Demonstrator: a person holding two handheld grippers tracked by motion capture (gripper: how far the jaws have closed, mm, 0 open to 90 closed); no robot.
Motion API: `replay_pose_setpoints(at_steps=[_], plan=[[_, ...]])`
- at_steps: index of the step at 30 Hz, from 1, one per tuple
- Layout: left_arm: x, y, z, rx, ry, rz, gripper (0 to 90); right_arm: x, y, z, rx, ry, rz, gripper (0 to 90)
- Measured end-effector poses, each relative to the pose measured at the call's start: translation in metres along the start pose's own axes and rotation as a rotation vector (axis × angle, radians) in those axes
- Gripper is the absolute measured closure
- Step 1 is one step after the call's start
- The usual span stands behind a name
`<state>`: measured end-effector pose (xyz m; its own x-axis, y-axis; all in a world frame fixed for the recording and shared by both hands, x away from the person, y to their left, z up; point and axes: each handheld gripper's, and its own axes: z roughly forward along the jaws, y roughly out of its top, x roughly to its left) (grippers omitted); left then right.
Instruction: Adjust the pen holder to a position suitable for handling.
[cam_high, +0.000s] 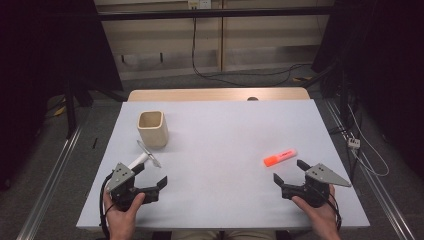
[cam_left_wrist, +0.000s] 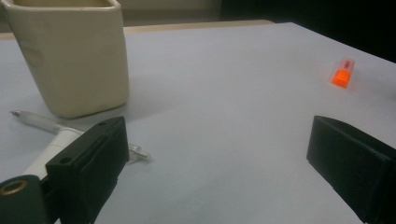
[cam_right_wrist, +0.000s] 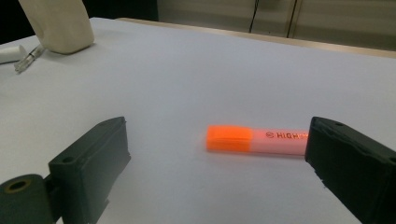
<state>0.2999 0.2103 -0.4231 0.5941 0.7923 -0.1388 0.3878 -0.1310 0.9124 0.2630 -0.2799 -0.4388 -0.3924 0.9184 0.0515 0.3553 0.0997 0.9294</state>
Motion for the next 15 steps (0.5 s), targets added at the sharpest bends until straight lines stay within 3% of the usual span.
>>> replay_pose_setpoints(at_steps=[8, 13, 15], plan=[[0.003, 0.003, 0.005, 0.021, 0.023, -0.001, 6.5, -0.002, 0.000, 0.003, 0.011, 0.018, 0.008, 6.4], [0.004, 0.008, 0.011, 0.037, 0.008, 0.005, 8.7, -0.002, 0.000, 0.003, 0.012, 0.027, 0.003, 6.4], [0.004, 0.011, 0.012, 0.050, 0.032, 0.012, 8.8, -0.002, -0.001, 0.003, 0.015, 0.027, -0.005, 6.4]])
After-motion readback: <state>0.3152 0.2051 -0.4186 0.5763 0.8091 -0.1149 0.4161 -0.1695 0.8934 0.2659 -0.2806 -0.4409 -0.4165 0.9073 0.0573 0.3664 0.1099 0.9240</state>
